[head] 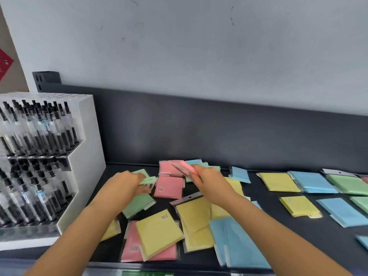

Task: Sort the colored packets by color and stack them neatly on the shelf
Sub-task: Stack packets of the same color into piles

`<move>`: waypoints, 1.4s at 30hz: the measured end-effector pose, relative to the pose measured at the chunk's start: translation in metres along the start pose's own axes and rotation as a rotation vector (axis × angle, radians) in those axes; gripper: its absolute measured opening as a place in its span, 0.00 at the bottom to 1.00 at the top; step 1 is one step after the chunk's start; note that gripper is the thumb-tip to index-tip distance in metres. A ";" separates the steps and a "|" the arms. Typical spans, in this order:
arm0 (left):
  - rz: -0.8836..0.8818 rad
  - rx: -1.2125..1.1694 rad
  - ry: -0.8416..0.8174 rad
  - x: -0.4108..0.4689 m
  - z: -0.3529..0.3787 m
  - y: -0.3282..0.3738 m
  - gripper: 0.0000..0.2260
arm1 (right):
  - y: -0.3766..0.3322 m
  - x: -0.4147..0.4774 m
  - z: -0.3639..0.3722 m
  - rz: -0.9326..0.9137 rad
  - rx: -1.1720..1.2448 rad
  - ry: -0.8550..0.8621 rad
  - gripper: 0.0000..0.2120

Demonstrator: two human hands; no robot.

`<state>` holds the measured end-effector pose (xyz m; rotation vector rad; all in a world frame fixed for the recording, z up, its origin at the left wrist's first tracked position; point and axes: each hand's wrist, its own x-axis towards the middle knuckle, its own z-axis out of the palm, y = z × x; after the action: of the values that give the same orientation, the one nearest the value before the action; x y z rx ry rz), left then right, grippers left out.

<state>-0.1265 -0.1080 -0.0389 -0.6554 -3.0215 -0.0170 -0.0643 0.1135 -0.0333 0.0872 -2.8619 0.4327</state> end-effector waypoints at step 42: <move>0.744 -0.120 0.289 -0.030 0.033 0.624 0.29 | 0.482 -0.308 -0.211 0.414 0.235 0.365 0.11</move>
<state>0.1577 0.4478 -0.0735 -1.5784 -2.3502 -0.2385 0.2365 0.6435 -0.0519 -0.4988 -2.4487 0.7742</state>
